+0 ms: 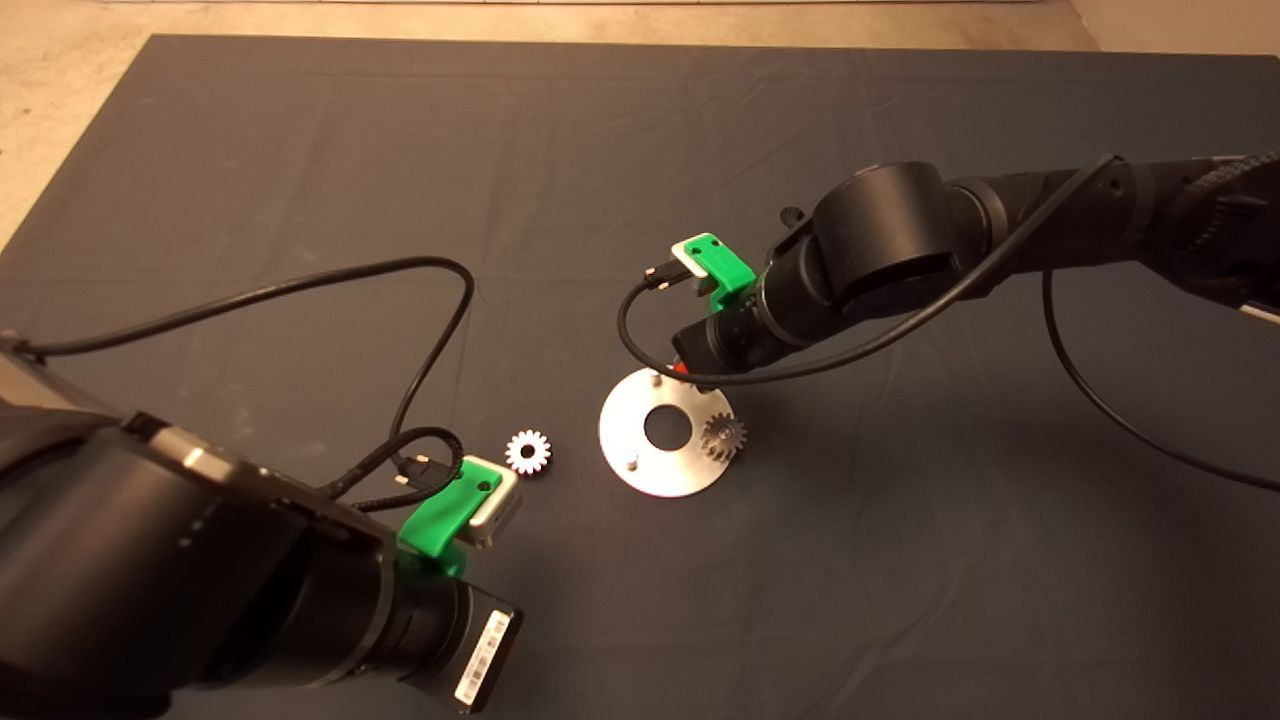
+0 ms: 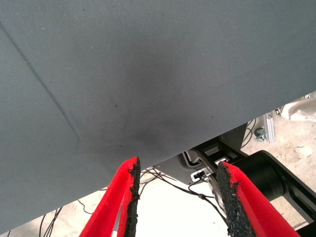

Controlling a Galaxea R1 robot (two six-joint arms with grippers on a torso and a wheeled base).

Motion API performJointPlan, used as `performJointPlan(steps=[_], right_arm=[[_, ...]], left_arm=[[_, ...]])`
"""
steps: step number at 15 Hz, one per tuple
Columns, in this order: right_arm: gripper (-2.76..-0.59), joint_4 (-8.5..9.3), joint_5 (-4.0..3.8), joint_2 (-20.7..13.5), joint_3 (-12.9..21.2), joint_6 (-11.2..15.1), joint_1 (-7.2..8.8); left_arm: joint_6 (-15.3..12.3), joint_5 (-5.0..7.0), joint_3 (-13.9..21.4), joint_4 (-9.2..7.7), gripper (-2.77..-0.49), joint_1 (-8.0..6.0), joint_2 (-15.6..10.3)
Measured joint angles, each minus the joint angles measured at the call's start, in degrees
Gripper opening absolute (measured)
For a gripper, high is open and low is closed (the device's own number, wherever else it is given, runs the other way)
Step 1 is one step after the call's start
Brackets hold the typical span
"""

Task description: Install three planetary gears onto the carrier pins

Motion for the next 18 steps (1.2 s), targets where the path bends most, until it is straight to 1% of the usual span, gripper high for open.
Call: performJointPlan(steps=[1,3,6,8,10,12,13,14,16,17,18], right_arm=[[-2.42,0.32,-0.26,0.0,-0.3,0.0,0.24],[-2.42,0.54,-0.46,0.6,-1.3,0.0,0.36],[-2.42,0.74,-0.32,2.1,-3.4,-0.1,0.36],[-2.42,0.79,-0.41,3.7,-5.6,-0.2,0.36],[-2.42,0.81,-0.37,5.0,-6.0,-0.3,0.35],[-2.42,0.86,-0.02,5.3,-6.0,-0.4,0.35],[-2.42,0.86,-0.18,5.2,-6.0,-0.4,0.35],[-2.42,0.87,-0.63,5.2,-6.1,-0.4,0.35],[-2.42,0.94,-0.81,5.3,-6.1,-0.9,0.32],[-2.42,0.94,-0.9,5.3,-6.1,-1.2,0.32],[-2.42,0.94,-1.14,5.3,-6.1,-1.4,0.3]], left_arm=[[0.0,-0.02,0.0,0.0,-2.23,0.0,0.0],[0.0,-0.02,0.0,0.0,-2.23,0.0,0.0],[0.0,-0.02,0.0,0.0,-2.23,0.0,0.1],[0.0,-0.02,0.0,0.0,-2.23,-0.02,0.1],[-0.1,0.0,0.0,0.0,-2.23,0.0,0.1],[-0.1,-0.02,0.0,0.0,-2.23,0.0,0.1],[-0.1,0.0,0.0,0.0,-2.23,0.0,0.1],[-0.1,-0.02,0.0,0.01,-2.23,-0.04,0.1],[-0.1,0.0,0.0,0.0,-2.23,-0.46,0.1],[-0.1,0.0,0.0,0.0,-2.23,-0.46,0.1],[-0.1,0.0,0.0,0.01,-2.23,-0.46,0.1]])
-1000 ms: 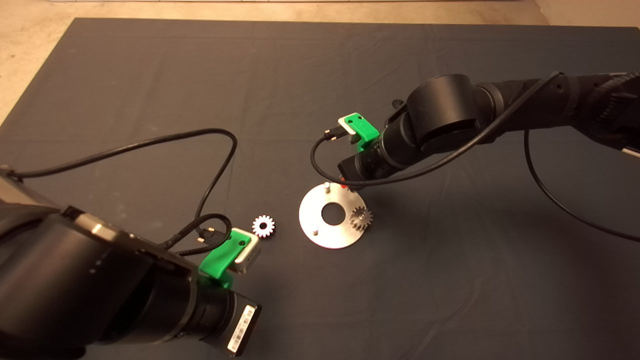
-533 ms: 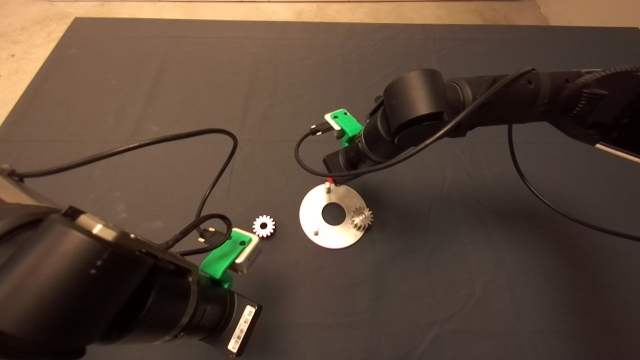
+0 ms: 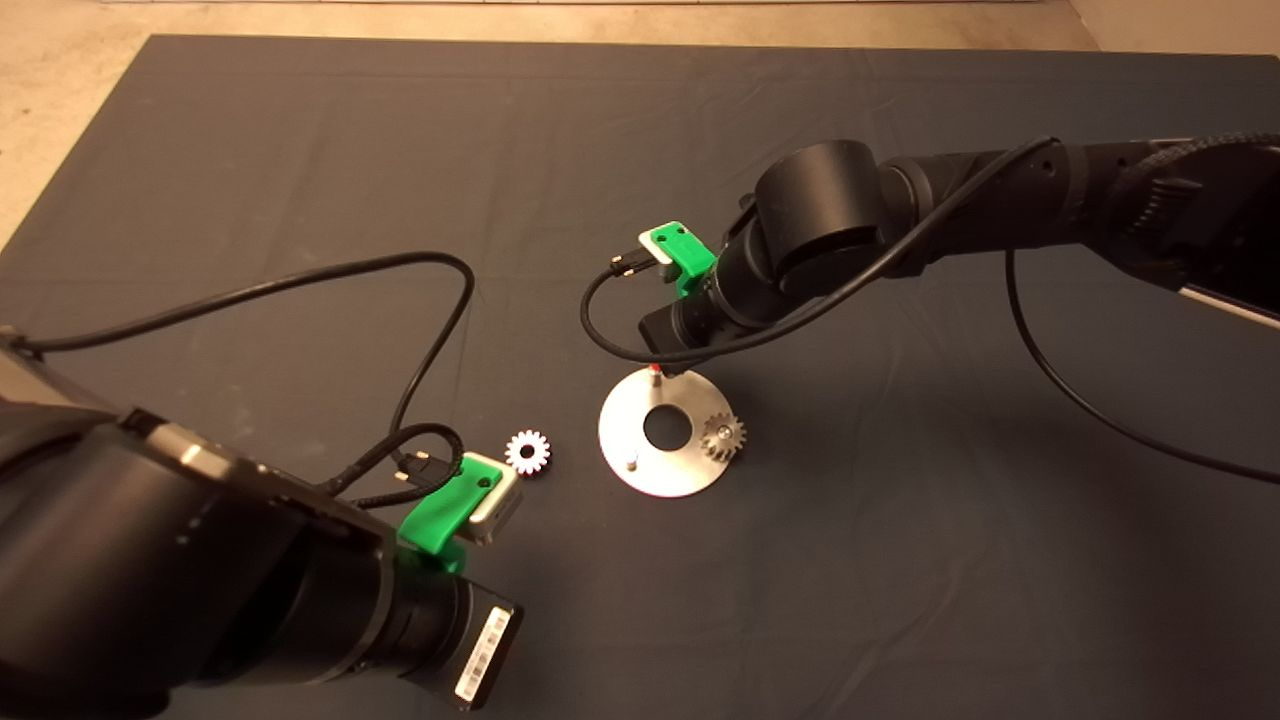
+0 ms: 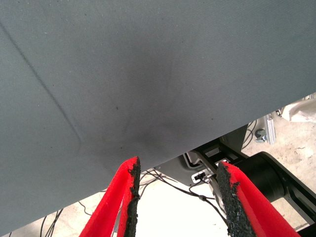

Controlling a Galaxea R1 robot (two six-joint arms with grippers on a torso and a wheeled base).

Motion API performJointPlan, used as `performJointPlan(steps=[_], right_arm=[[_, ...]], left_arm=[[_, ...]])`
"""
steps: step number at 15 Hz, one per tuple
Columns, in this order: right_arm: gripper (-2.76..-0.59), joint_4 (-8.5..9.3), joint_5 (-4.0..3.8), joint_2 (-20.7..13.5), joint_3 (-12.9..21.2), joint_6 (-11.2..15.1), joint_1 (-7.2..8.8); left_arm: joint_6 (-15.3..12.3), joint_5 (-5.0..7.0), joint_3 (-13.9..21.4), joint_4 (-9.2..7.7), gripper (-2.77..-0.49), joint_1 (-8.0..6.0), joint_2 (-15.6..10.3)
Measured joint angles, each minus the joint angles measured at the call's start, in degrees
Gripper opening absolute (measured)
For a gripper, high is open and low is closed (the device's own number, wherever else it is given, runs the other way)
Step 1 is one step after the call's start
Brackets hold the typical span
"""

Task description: Install three planetary gears onto the carrier pins

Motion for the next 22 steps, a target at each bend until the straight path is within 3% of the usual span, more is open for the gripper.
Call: performJointPlan(steps=[4,6,8,11,15,17,22], right_arm=[[-2.42,0.0,-0.61,0.0,0.0,-0.3,-1.56],[-2.42,0.0,-0.74,0.0,0.0,-1.8,-2.54],[-2.41,0.0,-1.0,0.8,0.0,-2.2,-2.62],[-2.42,0.01,-0.45,1.9,-0.2,-2.2,-2.62],[-2.42,0.01,-0.69,2.6,-2.7,-3.0,-2.62],[-2.42,0.01,-0.48,3.2,-4.6,-4.7,-2.62],[-2.42,0.01,-0.58,3.3,-5.6,-5.5,-2.62]], left_arm=[[0.0,-0.02,0.0,-0.01,-2.23,-0.48,0.0],[0.0,-0.02,0.0,-0.01,-2.23,-0.48,-0.1],[0.0,-0.02,0.0,0.0,-2.23,-0.48,-0.1],[0.0,0.0,0.0,-0.01,-2.23,-0.48,-0.1],[0.0,-0.02,0.0,-0.01,-2.23,-0.48,-0.2],[0.0,-0.02,0.0,-0.01,-2.23,-0.48,-0.7],[0.0,-0.02,0.0,-0.01,-2.23,-0.48,-1.1]])
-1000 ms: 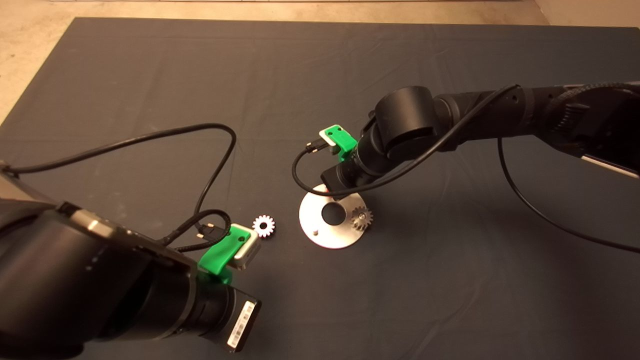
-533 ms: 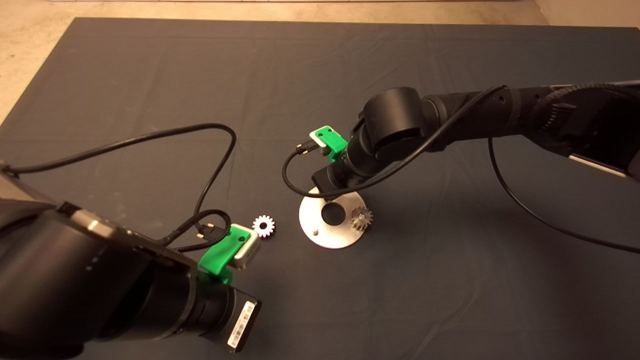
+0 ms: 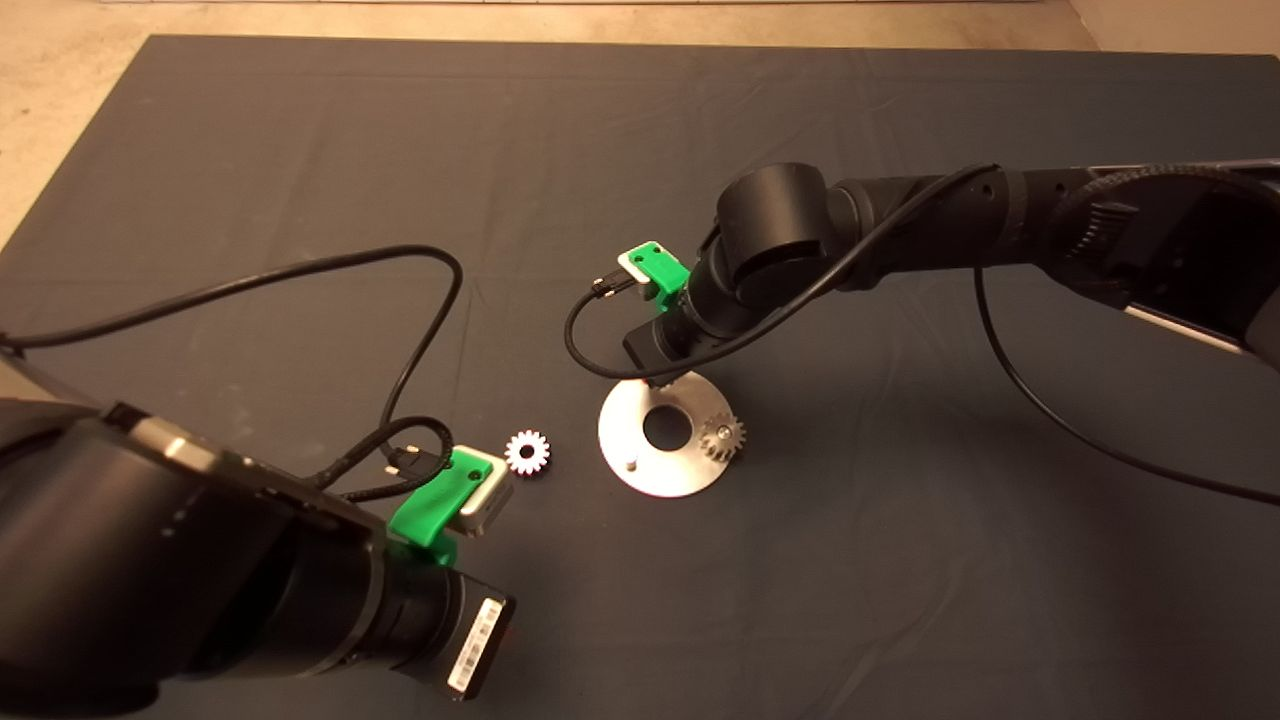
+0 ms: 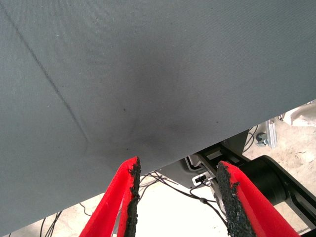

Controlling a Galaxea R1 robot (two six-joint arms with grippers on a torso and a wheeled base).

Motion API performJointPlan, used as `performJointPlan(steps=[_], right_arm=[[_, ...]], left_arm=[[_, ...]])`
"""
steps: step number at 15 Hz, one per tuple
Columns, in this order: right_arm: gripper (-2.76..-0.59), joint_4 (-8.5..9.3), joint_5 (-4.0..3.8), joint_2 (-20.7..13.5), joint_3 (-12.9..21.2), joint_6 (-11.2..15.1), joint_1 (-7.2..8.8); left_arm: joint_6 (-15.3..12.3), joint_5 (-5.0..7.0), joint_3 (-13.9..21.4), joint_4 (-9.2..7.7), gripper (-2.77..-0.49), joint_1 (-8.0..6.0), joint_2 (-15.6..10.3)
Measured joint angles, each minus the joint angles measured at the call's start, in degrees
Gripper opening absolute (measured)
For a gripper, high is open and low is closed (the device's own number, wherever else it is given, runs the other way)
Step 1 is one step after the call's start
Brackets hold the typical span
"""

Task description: Install three planetary gears onto the carrier pins

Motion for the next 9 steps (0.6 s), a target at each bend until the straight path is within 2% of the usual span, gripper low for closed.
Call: performJointPlan(steps=[9], right_arm=[[-2.42,0.0,-0.01,0.4,-0.2,-0.1,-0.02]], left_arm=[[0.0,0.0,0.0,0.0,-2.23,0.0,0.0]])
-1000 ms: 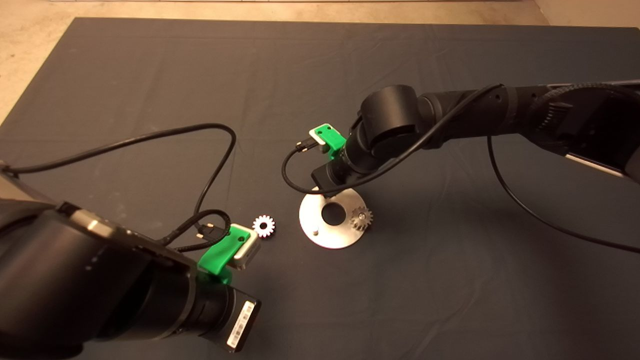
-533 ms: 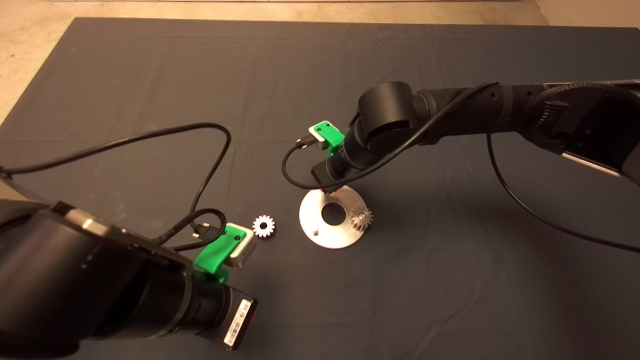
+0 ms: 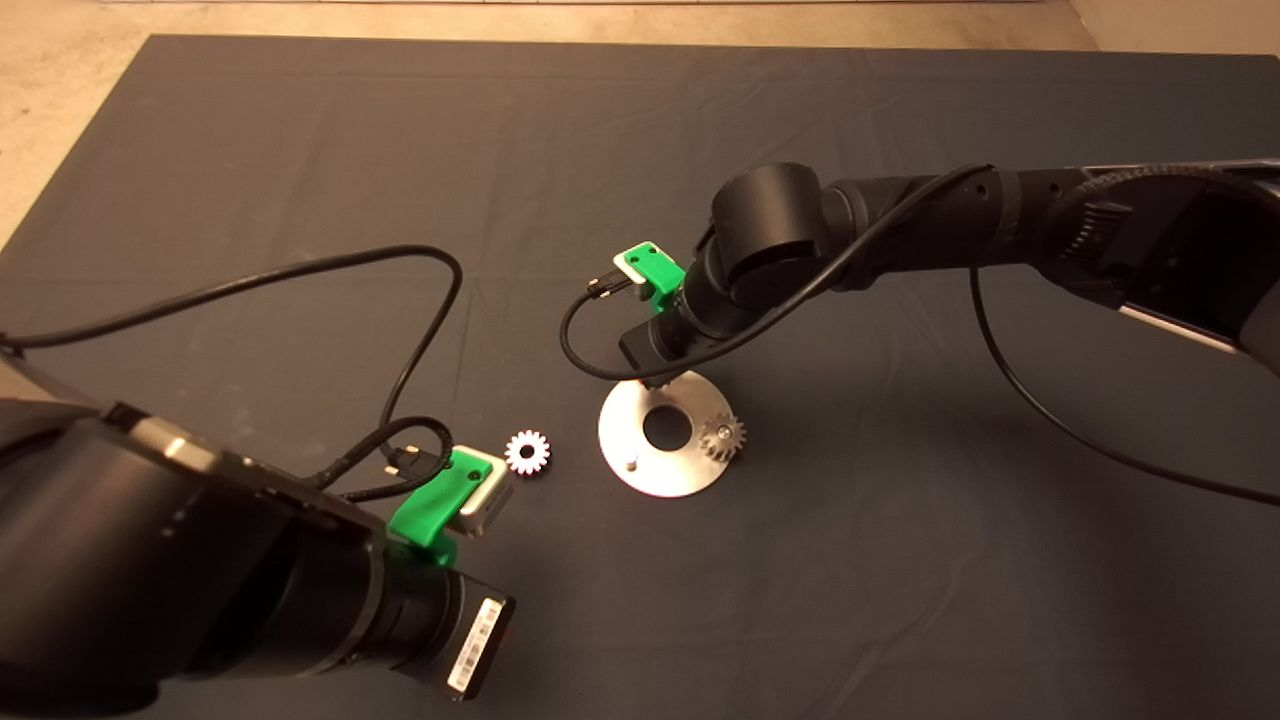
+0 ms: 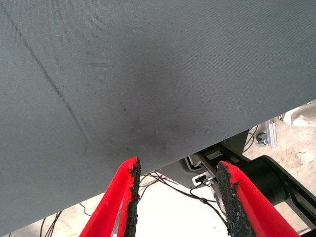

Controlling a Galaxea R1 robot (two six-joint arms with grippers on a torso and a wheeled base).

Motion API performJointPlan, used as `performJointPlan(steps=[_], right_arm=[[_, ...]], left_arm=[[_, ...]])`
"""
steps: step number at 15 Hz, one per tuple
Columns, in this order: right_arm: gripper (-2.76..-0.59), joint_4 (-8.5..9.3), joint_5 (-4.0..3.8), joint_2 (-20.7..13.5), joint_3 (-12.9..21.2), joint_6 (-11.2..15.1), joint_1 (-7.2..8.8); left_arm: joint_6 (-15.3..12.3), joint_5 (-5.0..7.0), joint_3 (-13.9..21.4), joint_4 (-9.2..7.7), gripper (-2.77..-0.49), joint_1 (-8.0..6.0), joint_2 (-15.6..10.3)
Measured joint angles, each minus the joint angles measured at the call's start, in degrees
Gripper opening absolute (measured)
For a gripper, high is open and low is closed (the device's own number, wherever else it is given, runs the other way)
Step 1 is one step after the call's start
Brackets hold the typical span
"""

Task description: Install three planetary gears onto the carrier pins

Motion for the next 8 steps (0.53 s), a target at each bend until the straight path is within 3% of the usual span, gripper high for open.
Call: performJointPlan(steps=[4,6,8], right_arm=[[-2.42,0.0,-0.32,0.1,0.0,0.0,0.0],[-2.42,0.0,-2.39,0.1,0.0,0.0,0.0],[-2.42,-0.01,-2.95,0.1,0.1,0.0,-0.04]], left_arm=[[0.0,0.0,0.0,0.0,-2.23,-0.01,0.0],[0.0,0.0,0.0,0.0,-2.23,-0.02,0.0],[0.0,0.0,0.0,0.01,-2.23,-0.01,0.0]])
